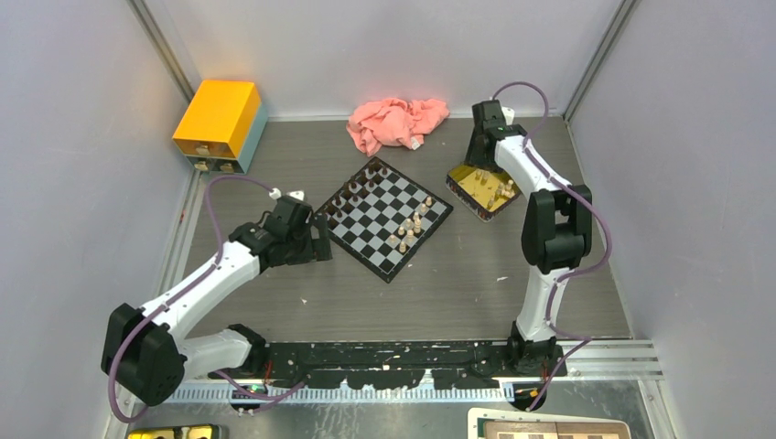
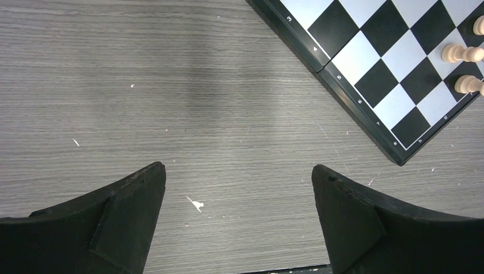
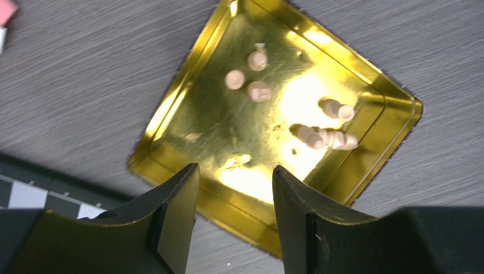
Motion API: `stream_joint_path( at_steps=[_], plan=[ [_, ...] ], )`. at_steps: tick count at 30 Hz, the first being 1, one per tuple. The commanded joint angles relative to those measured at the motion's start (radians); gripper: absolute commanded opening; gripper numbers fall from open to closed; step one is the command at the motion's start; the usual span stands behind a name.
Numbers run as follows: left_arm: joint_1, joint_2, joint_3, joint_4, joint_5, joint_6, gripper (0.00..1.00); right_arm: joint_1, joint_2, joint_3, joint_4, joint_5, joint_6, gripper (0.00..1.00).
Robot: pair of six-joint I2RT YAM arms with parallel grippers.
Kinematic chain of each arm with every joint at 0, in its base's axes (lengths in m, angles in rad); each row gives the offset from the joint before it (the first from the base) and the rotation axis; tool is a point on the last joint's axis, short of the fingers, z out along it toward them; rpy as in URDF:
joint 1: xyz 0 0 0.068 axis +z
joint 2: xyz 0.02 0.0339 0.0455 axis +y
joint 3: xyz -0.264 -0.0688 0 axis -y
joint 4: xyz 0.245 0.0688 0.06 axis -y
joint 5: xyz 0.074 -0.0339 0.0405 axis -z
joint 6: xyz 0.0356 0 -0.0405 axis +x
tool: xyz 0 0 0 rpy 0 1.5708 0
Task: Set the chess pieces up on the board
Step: Pick up the chess piece from the storage box.
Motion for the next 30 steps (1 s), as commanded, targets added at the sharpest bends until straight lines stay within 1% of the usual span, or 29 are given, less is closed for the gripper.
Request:
stream_joint_path(
  at_steps=[1, 9, 15, 25, 30],
  plan=[
    [-0.004, 0.013, 0.042, 0.016, -0.025, -0.007, 1.00, -0.044, 0.016, 0.074, 0.056, -0.018, 0.003, 0.56],
    [-0.004, 0.051, 0.059, 0.019, -0.027, -0.003, 1.00, -0.091, 0.081, 0.103, 0.076, -0.062, -0.002, 0.56],
    [-0.004, 0.074, 0.070, 0.023, -0.028, 0.003, 1.00, -0.097, 0.116, 0.127, 0.084, -0.072, 0.007, 0.55],
    [-0.004, 0.082, 0.062, 0.018, -0.035, 0.009, 1.00, -0.110, 0.135, 0.117, 0.099, -0.085, 0.022, 0.47],
    [-0.004, 0.085, 0.062, 0.018, -0.035, 0.009, 1.00, -0.113, 0.140, 0.103, 0.103, -0.092, 0.024, 0.44]
  ],
)
